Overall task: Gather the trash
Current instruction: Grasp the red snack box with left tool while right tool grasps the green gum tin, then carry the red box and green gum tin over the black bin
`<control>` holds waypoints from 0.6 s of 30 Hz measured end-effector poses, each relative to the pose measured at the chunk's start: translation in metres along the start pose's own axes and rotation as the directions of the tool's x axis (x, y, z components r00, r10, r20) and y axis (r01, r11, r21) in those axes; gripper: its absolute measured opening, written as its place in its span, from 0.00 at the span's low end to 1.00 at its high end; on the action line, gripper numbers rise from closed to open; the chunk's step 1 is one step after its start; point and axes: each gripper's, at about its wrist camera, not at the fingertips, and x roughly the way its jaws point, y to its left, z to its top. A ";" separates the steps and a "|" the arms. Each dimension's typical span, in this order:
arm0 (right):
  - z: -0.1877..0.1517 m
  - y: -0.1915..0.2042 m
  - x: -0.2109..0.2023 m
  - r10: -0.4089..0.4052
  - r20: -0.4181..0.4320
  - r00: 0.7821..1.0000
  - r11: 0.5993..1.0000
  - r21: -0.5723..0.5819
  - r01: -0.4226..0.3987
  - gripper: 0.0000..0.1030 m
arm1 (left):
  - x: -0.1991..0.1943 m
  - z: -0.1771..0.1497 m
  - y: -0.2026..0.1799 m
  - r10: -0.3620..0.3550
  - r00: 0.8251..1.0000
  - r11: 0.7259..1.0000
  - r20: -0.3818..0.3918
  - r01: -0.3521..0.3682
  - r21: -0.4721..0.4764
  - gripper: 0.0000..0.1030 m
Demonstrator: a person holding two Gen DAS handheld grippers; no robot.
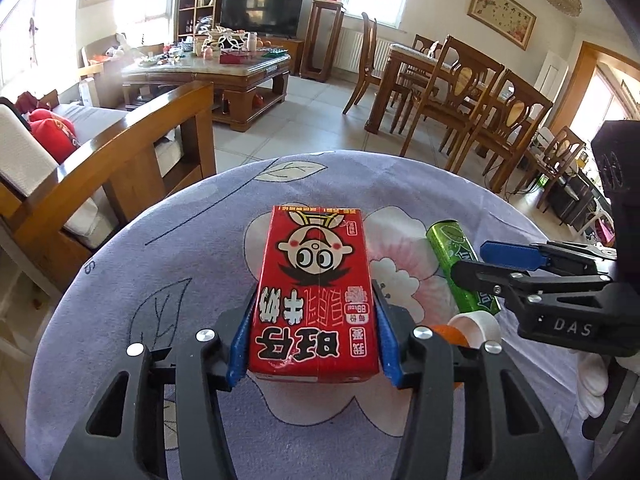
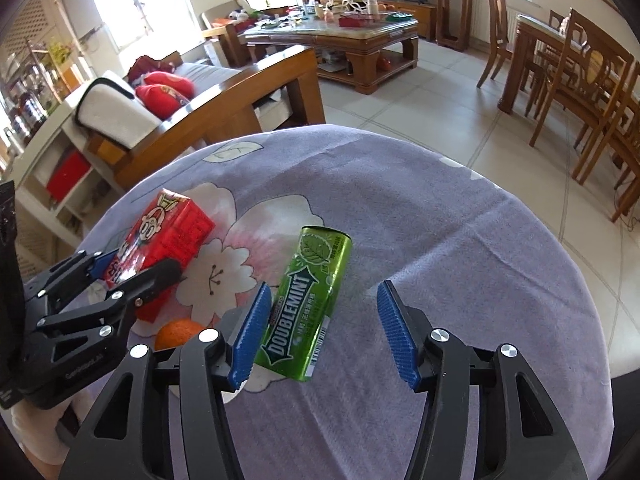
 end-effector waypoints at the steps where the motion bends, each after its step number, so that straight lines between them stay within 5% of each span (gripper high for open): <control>1: 0.001 0.006 0.004 0.000 -0.003 1.000 1.000 -0.008 0.000 0.43 | -0.001 0.000 0.000 -0.002 1.000 1.000 0.002 0.002 -0.002 0.49; 6: -0.002 0.018 0.008 -0.012 0.010 1.000 0.998 -0.060 0.012 0.32 | -0.003 0.000 0.003 -0.006 1.000 1.000 0.010 0.006 -0.002 0.49; 18: -0.022 -0.004 -0.032 0.060 0.083 0.995 0.998 0.002 -0.061 0.31 | -0.020 -0.002 0.001 0.014 0.998 1.000 0.069 -0.014 0.000 0.47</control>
